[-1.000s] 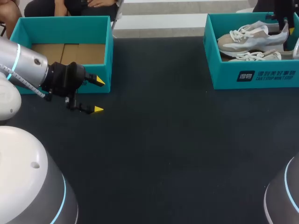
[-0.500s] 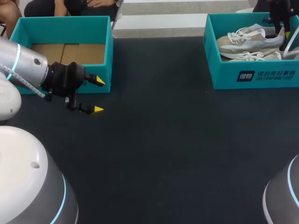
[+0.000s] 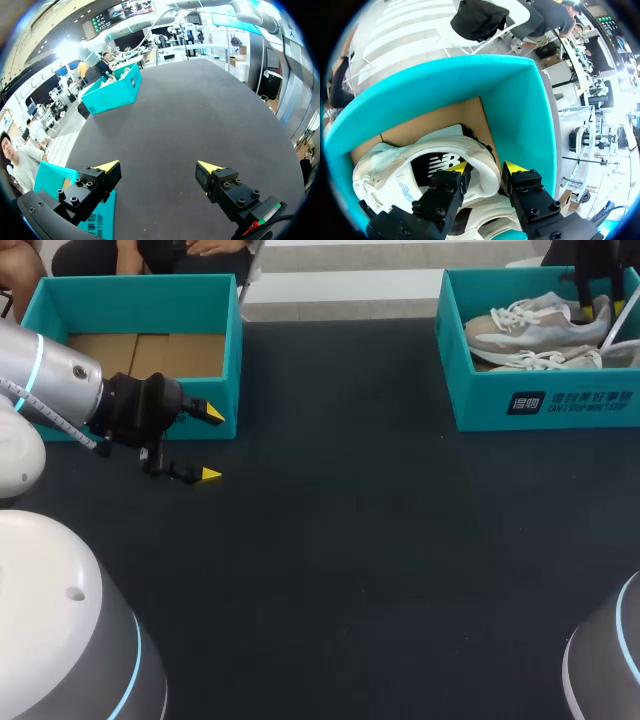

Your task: Take the shoe out of the shoebox, open the shoe tongue, remove and reinsert the insole, then place the shoe into the shoebox

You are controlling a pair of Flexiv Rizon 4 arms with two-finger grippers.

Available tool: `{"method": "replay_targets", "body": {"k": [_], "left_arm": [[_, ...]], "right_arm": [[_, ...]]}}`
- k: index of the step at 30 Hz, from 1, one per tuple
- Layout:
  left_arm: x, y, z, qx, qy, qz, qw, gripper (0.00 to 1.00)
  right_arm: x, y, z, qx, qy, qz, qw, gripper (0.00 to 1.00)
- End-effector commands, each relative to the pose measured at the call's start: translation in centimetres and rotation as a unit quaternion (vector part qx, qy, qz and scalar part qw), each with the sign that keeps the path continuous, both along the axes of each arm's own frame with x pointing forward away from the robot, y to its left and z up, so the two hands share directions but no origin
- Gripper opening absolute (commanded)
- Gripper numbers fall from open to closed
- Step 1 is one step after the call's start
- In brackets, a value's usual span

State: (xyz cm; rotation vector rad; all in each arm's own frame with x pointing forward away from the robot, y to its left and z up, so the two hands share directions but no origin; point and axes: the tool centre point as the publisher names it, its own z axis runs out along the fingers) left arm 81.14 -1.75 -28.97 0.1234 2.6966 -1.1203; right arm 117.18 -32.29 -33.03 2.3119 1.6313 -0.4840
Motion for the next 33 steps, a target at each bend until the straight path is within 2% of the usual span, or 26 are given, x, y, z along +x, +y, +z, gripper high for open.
{"method": "replay_targets", "body": {"k": [1,3,7,9,11,18,20,21,22,23,24,33], "left_arm": [[-0.1,0.0,0.0,0.002,0.000,0.001,1.000,1.00],[-0.1,0.0,0.0,0.002,0.000,0.001,1.000,1.00],[-0.1,0.0,0.0,0.002,0.000,0.001,1.000,1.00],[-0.1,0.0,0.0,0.002,0.000,0.001,1.000,1.00],[-0.1,0.0,0.0,0.002,0.000,0.001,1.000,1.00],[-0.1,0.0,0.0,0.002,0.000,0.001,1.000,1.00],[-0.1,0.0,0.0,0.002,0.000,0.001,1.000,1.00],[-0.1,0.0,0.0,0.002,0.000,0.001,1.000,1.00],[-0.1,0.0,0.0,0.002,0.000,0.001,1.000,1.00],[-0.1,0.0,0.0,0.002,0.000,0.001,1.000,1.00],[-0.1,0.0,0.0,0.002,0.000,0.001,1.000,1.00],[-0.1,0.0,0.0,0.002,0.000,0.001,1.000,1.00]], "right_arm": [[-2.1,1.1,3.2,0.005,-0.017,0.013,1.000,0.47],[-2.8,1.9,4.4,0.006,-0.023,0.023,0.999,0.49],[-4.0,2.8,6.2,0.009,-0.039,0.020,0.999,0.63],[-4.9,3.4,7.4,0.014,-0.046,0.023,0.999,0.61],[-6.1,4.3,8.8,0.023,-0.057,0.025,0.998,0.66],[-11.0,7.8,11.6,0.042,-0.069,0.032,0.996,0.63],[-12.0,9.0,12.2,0.048,-0.071,0.039,0.996,0.55],[-12.5,9.6,12.5,0.059,-0.068,0.051,0.995,0.56],[-12.9,10.1,12.8,0.061,-0.064,0.066,0.994,0.71],[-13.3,10.2,12.9,0.050,-0.044,0.081,0.994,0.95],[-13.3,10.2,12.9,0.050,-0.044,0.081,0.994,1.00],[-13.3,10.2,12.9,0.050,-0.044,0.081,0.994,1.00]]}}
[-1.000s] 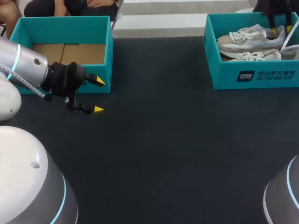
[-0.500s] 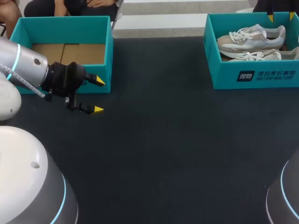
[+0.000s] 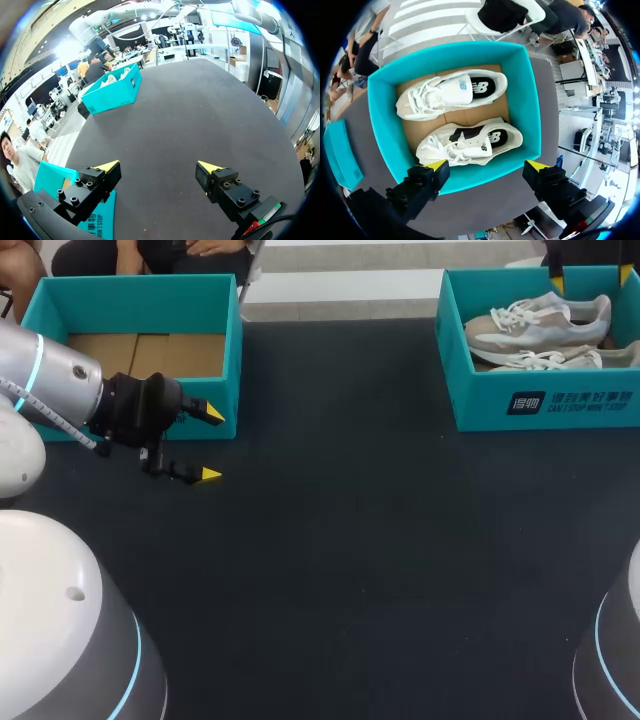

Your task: Take the shoe out of the shoebox, open the shoe tongue, remove and reinsert the insole, then place the shoe into the shoebox

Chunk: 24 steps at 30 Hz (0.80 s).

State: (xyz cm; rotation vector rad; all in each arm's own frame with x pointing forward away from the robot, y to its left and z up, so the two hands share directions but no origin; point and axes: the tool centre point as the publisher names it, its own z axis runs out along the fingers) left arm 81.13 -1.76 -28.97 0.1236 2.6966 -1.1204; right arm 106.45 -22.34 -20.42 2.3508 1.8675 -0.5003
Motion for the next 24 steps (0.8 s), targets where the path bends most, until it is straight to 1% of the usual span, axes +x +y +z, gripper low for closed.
{"method": "replay_targets", "body": {"k": [1,2,3,4,5,6,8,9,10,11,12,13,14,15,16,17,18,20,24], "left_arm": [[-0.1,0.0,0.0,0.002,0.000,0.001,1.000,1.00],[-0.1,0.0,0.0,0.002,0.000,0.001,1.000,1.00],[0.2,-0.7,0.0,0.021,0.019,0.056,0.998,1.00],[0.3,-1.0,0.0,0.041,0.036,0.091,0.994,1.00],[0.2,-1.2,0.3,0.055,0.047,0.109,0.991,1.00],[-0.1,-1.2,0.7,0.062,0.054,0.138,0.987,1.00],[-0.1,-0.9,1.7,0.081,0.083,0.214,0.970,1.00],[0.0,-0.7,2.3,0.084,0.092,0.266,0.956,1.00],[0.4,-0.3,2.7,0.085,0.111,0.320,0.937,1.00],[0.7,0.1,3.1,0.080,0.128,0.367,0.918,1.00],[1.4,0.6,3.5,0.083,0.166,0.426,0.885,1.00],[2.1,1.3,3.7,0.070,0.193,0.482,0.852,1.00],[2.4,2.0,3.9,0.058,0.208,0.505,0.836,1.00],[3.0,2.8,4.0,0.046,0.224,0.549,0.804,1.00],[3.3,3.4,4.1,0.041,0.233,0.573,0.784,1.00],[3.7,4.1,4.1,0.014,0.240,0.605,0.759,1.00],[4.1,4.8,4.1,0.001,0.212,0.648,0.732,1.00],[4.1,4.8,4.1,0.001,0.212,0.648,0.732,1.00],[4.1,4.8,4.1,0.001,0.212,0.648,0.732,1.00]], "right_arm": [[-2.6,0.3,0.2,-0.019,-0.105,0.034,0.994,1.00],[-2.6,0.3,0.2,-0.019,-0.105,0.034,0.994,1.00],[-2.6,0.3,0.2,-0.019,-0.105,0.034,0.994,1.00],[-2.6,0.3,0.2,-0.019,-0.105,0.034,0.994,1.00],[-2.5,0.5,0.0,-0.021,-0.082,0.052,0.995,1.00],[-2.6,0.8,-0.2,-0.014,-0.075,0.060,0.995,1.00],[-3.3,1.3,-0.6,0.017,-0.071,0.064,0.995,1.00],[-3.7,1.3,-0.7,0.025,-0.071,0.060,0.995,1.00],[-4.2,1.4,-0.9,0.038,-0.069,0.057,0.995,1.00],[-4.8,1.4,-1.1,0.047,-0.056,0.054,0.996,1.00],[-5.3,1.5,-1.2,0.049,-0.056,0.051,0.996,1.00],[-5.7,1.5,-1.4,0.065,-0.059,0.049,0.995,1.00],[-6.2,1.6,-1.6,0.078,-0.052,0.049,0.994,1.00],[-6.6,1.8,-1.8,0.080,-0.049,0.049,0.994,1.00],[-6.8,1.8,-1.8,0.082,-0.048,0.050,0.994,1.00],[-7.2,1.9,-1.9,0.091,-0.044,0.050,0.994,1.00],[-7.4,2.0,-1.9,0.091,-0.040,0.051,0.994,1.00],[-7.9,2.0,-1.8,0.097,-0.043,0.043,0.993,1.00],[-8.0,2.0,-1.6,0.094,-0.042,0.042,0.994,1.00]]}}
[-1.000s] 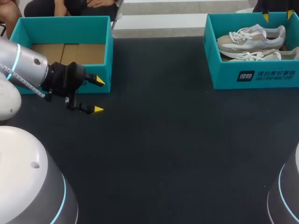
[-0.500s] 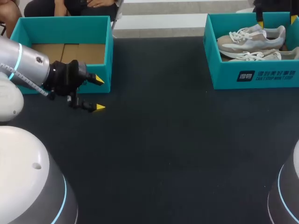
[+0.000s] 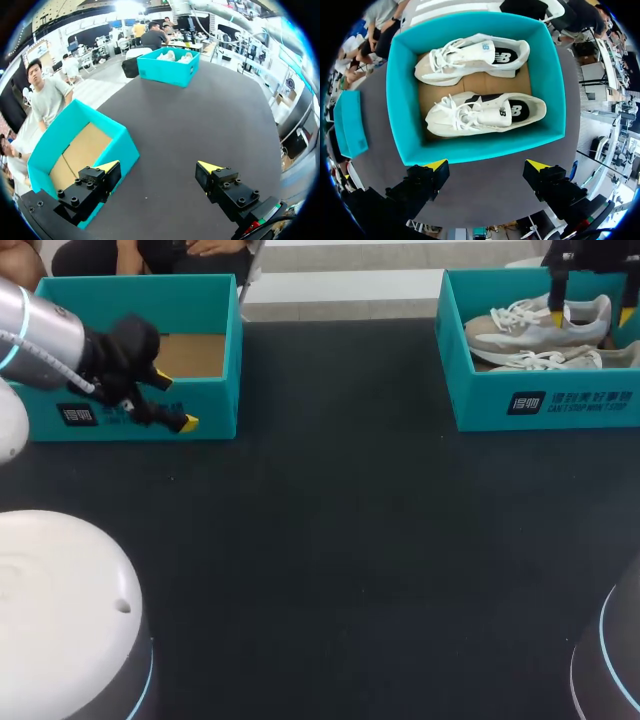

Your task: Take the shoe out of the shoebox, open the shoe tongue, remove and reinsert the insole, then place the shoe into the shoebox

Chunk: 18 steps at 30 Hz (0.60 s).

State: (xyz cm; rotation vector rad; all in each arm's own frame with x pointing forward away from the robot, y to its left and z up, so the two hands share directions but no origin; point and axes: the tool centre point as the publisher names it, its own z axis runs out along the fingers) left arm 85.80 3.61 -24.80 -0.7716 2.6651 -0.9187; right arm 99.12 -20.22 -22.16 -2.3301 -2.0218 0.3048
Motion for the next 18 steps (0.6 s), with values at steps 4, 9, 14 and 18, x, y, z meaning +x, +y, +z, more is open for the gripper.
{"method": "replay_targets", "body": {"k": [4,9,14,18], "left_arm": [[-0.5,-0.6,0.0,-0.006,0.104,0.412,0.905,1.00],[-0.4,-0.3,0.4,0.002,0.129,0.437,0.890,1.00],[0.9,1.0,2.8,0.011,0.193,0.511,0.837,1.00],[2.2,2.1,3.2,0.008,0.217,0.557,0.802,1.00]], "right_arm": [[-0.8,0.2,0.5,-0.004,-0.040,0.001,0.999,1.00],[-2.3,1.2,1.0,0.006,-0.051,-0.015,0.999,1.00],[-3.9,1.8,0.8,0.016,-0.070,-0.036,0.997,1.00],[-4.9,2.1,0.1,0.019,-0.059,-0.049,0.997,1.00]]}}
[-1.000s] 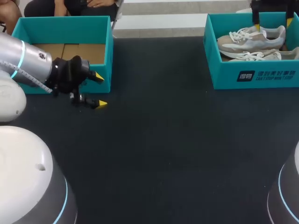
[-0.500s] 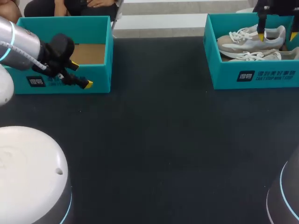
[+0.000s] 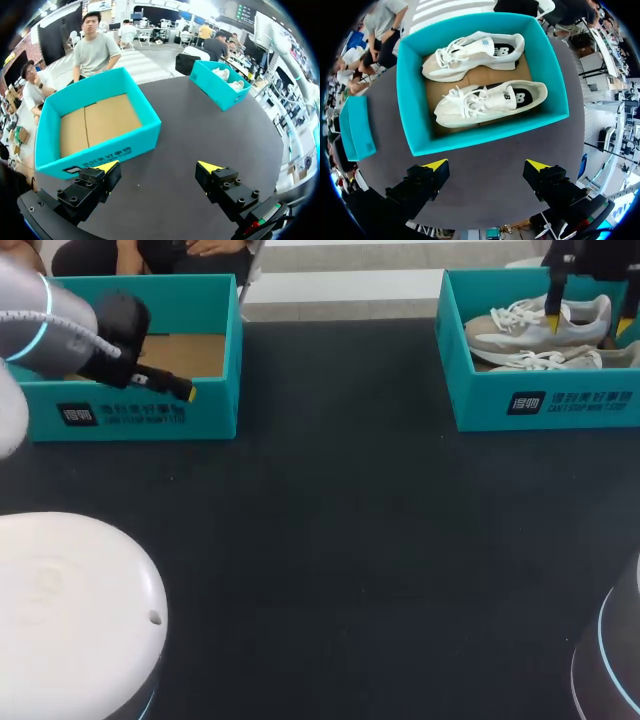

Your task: Take the shoe out of the shoebox, open the shoe tongue, remove and reinsert the insole, then place the shoe into the shoebox

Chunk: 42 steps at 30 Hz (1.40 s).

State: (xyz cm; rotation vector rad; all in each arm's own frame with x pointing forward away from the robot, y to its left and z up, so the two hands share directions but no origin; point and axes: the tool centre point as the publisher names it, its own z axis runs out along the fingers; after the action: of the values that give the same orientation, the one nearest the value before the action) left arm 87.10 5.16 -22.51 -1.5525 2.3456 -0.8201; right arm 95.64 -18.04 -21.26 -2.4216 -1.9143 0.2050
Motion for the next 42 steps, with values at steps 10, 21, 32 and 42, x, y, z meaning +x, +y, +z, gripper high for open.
{"method": "replay_targets", "body": {"k": [10,21,32,42], "left_arm": [[6.3,2.8,0.7,0.017,0.260,0.395,0.881,1.00],[6.0,4.7,2.4,0.054,0.270,0.405,0.872,1.00],[7.1,5.9,2.7,0.049,0.277,0.418,0.864,1.00],[7.5,6.7,2.2,0.049,0.265,0.436,0.859,1.00]], "right_arm": [[-2.8,-0.2,-1.4,0.003,-0.027,-0.020,0.999,1.00],[-5.4,0.6,0.6,-0.022,-0.066,-0.029,0.997,1.00],[-8.2,0.5,0.8,-0.039,-0.118,-0.032,0.992,1.00],[-8.6,0.2,0.4,-0.031,-0.130,-0.010,0.991,1.00]]}}
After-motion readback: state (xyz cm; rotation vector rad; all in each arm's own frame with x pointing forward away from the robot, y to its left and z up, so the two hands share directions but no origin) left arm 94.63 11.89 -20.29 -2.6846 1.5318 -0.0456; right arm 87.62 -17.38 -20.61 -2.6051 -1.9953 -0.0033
